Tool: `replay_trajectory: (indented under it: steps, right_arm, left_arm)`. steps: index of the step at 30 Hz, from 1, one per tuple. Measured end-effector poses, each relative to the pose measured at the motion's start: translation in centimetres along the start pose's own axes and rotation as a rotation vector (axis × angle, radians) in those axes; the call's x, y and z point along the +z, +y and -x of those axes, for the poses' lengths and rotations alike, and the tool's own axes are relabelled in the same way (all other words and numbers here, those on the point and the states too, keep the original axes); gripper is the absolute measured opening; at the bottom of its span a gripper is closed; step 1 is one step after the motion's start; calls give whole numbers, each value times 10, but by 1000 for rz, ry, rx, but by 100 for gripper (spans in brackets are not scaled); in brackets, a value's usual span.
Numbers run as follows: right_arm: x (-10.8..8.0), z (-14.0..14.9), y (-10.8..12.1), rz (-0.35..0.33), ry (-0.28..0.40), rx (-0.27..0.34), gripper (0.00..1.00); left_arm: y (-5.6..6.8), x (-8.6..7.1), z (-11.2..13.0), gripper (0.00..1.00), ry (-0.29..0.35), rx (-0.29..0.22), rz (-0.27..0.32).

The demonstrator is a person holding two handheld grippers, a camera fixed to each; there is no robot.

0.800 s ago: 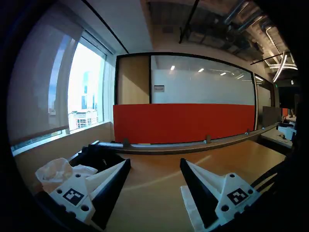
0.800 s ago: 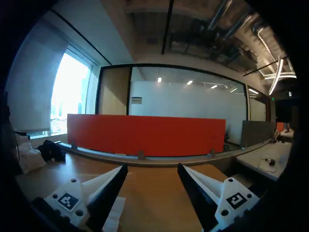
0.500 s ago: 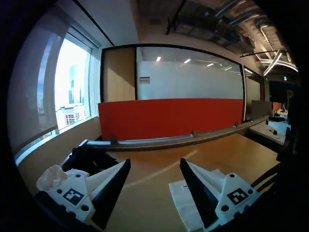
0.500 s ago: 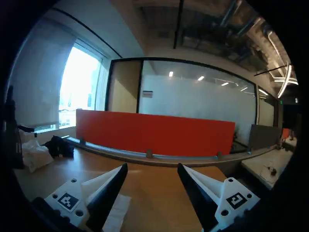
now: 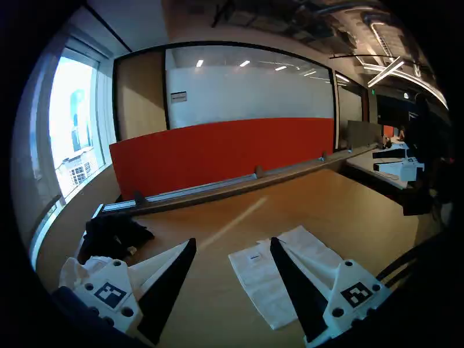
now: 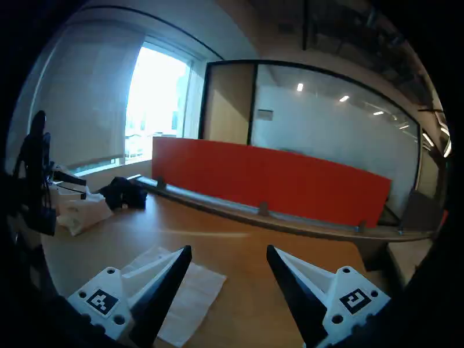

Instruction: Fold towel

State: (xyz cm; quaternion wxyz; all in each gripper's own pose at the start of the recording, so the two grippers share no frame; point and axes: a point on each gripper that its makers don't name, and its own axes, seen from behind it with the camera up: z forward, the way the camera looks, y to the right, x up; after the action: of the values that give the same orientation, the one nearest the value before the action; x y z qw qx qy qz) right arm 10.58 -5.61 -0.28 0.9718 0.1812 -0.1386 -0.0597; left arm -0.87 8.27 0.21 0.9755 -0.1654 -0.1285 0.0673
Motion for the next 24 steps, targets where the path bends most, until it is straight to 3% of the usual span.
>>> replay_trajectory:
  steps: [6,14,24]
  right_arm:
    - [3,27,-13,-86,-102,-32,100]
    - [6,75,-31,-177,-222,-82,100]
    - [11,129,-49,-230,-297,-96,100]
  left_arm:
    - [20,2,17,95,-67,33,82]
    - [47,7,56,95,-173,80,184]
    - [67,15,115,95,-273,120,250]
